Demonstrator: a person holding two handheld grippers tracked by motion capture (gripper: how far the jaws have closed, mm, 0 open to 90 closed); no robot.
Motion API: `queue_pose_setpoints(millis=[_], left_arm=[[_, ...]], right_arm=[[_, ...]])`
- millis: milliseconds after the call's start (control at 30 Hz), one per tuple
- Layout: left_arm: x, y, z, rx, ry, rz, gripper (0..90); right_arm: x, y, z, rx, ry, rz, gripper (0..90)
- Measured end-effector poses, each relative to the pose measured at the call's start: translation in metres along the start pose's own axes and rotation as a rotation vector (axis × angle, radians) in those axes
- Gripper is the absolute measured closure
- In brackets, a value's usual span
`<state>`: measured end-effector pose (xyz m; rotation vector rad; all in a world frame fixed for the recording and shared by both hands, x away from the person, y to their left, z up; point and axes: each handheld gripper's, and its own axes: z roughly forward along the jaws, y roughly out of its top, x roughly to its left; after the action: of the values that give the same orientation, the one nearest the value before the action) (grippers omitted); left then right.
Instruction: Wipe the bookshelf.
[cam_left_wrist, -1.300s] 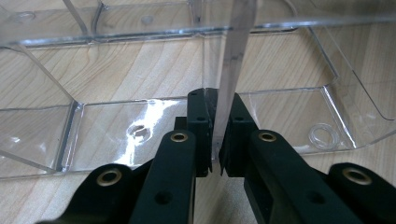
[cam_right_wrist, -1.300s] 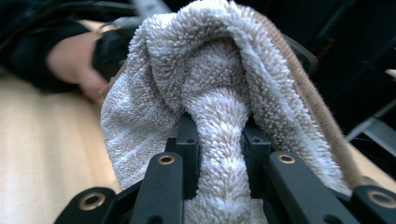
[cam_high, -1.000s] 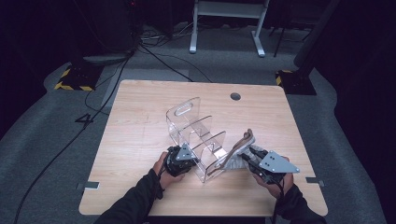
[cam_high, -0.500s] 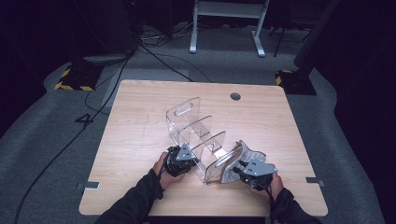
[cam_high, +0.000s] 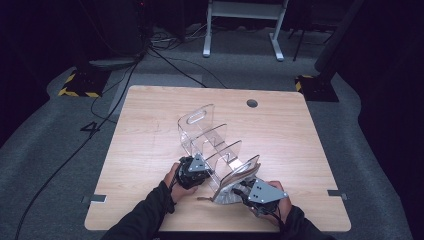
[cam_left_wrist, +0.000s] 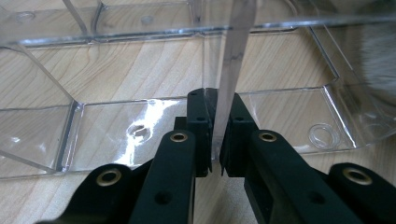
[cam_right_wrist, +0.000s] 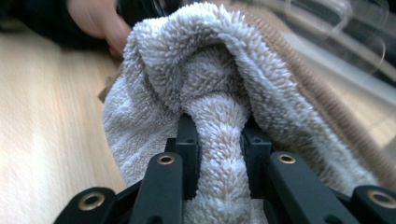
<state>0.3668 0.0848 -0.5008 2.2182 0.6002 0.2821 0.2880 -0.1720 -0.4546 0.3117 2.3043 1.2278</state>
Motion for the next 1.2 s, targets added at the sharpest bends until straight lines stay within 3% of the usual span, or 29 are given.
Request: queue_pose_setpoints(millis=[167, 333, 433, 567, 700, 867, 1000, 1067, 1200], left_arm=[[0.000, 0.000, 0.000, 0.000, 0.000, 0.001, 84.3], [0.000, 0.000, 0.000, 0.000, -0.006, -0.006, 84.3], [0.000, 0.000, 0.000, 0.000, -0.006, -0.004, 84.3], [0.001, 0.000, 0.000, 0.002, -0.005, 0.004, 84.3], [0.001, 0.000, 0.000, 0.004, -0.006, 0.003, 84.3], [0.000, 0.000, 0.000, 0.004, -0.006, 0.003, 84.3], [0.000, 0.000, 0.000, 0.003, -0.003, 0.004, 84.3], [0.000, 0.000, 0.000, 0.004, -0.002, 0.005, 84.2], [0.000, 0.000, 0.000, 0.004, -0.001, 0.006, 84.2]], right_arm=[[-0.006, 0.013, -0.013, -0.074, -0.039, -0.005, 74.6], [-0.014, 0.015, -0.021, -0.098, -0.079, -0.007, 74.5], [-0.026, 0.013, -0.032, -0.119, -0.142, 0.023, 74.4], [-0.040, 0.003, -0.037, -0.100, -0.200, 0.065, 74.3], [-0.051, -0.016, -0.034, -0.041, -0.227, 0.096, 74.2], [-0.053, -0.034, -0.023, 0.040, -0.210, 0.118, 74.3], [-0.043, -0.046, -0.007, 0.131, -0.141, 0.111, 74.2], [-0.035, -0.047, 0.000, 0.158, -0.105, 0.079, 74.2], [-0.021, -0.041, 0.008, 0.157, -0.067, 0.044, 74.2]])
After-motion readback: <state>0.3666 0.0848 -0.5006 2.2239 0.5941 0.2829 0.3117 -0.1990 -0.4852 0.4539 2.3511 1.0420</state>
